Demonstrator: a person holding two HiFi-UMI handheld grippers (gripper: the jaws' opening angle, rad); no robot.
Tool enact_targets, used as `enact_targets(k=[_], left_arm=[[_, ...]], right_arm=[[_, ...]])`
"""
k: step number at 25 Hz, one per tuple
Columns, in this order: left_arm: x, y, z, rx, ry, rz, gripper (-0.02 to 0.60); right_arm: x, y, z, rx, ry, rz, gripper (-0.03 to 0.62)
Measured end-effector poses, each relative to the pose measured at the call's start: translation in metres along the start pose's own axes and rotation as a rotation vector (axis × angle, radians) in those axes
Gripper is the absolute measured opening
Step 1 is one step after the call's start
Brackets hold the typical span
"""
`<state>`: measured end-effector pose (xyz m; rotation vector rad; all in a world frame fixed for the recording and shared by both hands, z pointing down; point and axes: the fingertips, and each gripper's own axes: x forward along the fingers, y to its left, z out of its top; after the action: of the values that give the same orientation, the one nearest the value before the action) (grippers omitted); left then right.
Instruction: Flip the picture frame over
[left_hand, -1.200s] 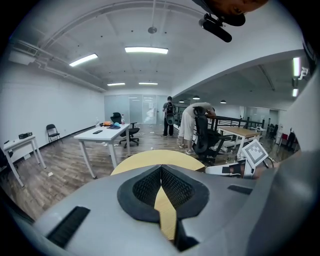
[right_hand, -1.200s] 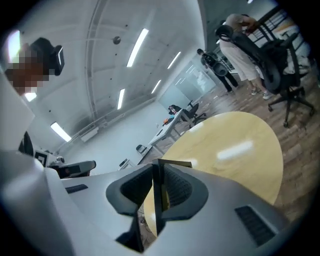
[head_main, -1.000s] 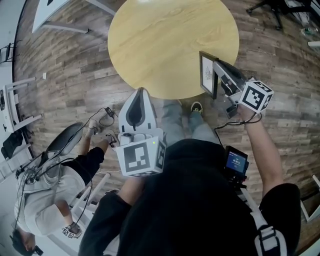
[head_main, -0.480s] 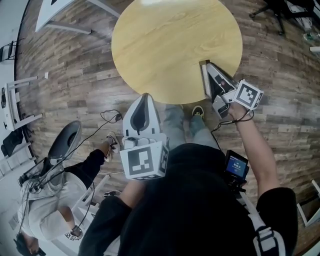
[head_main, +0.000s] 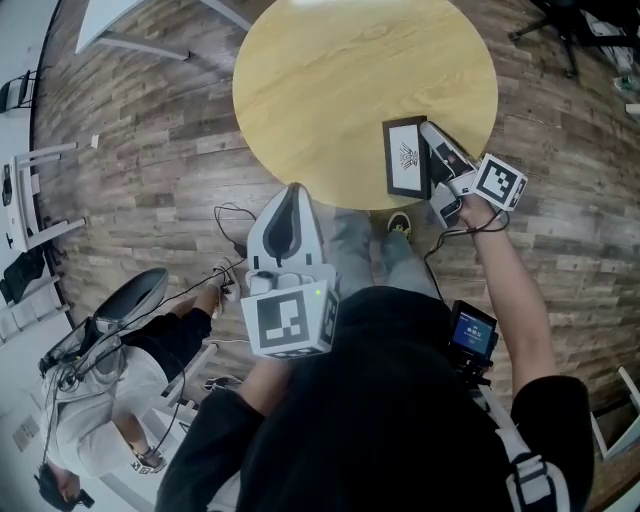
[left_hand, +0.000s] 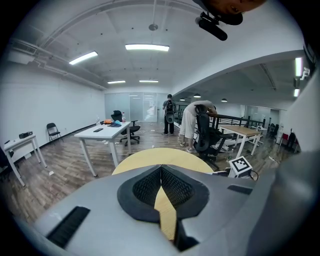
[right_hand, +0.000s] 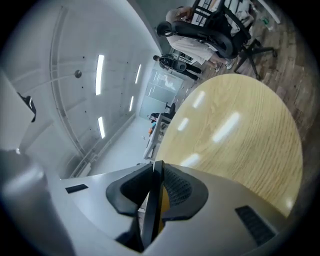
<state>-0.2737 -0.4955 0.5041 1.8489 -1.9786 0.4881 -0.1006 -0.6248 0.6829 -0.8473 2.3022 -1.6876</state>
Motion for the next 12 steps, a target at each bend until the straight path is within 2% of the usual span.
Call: enact_targets(k=[4,9,11,12], left_arm=[[0.001,-0.004,-0.002,0.011,-0.011,-0.028,0.021],[0.004,0.002,-0.002,0.010,-0.008,-0.027,0.021],[0.005,0.000,-0.002,0.016,-0.011,-0.029,0.021],[0.004,0.000,-0.002,0.010,-0.006,-0.021,0.021]], right_arm=[[-0.007,-0.033,-0.014,-0.093,0.081,-0.147,0.075],[0.003,-0.046,-0.033,-0.200,0.162,-0.233,0.075],[0.008,-0.049,-0.038,-0.279,0.206,-0.278,0.075],[0.008,-0.052,-0.040,-0.348,0.238,-0.318,0.033]])
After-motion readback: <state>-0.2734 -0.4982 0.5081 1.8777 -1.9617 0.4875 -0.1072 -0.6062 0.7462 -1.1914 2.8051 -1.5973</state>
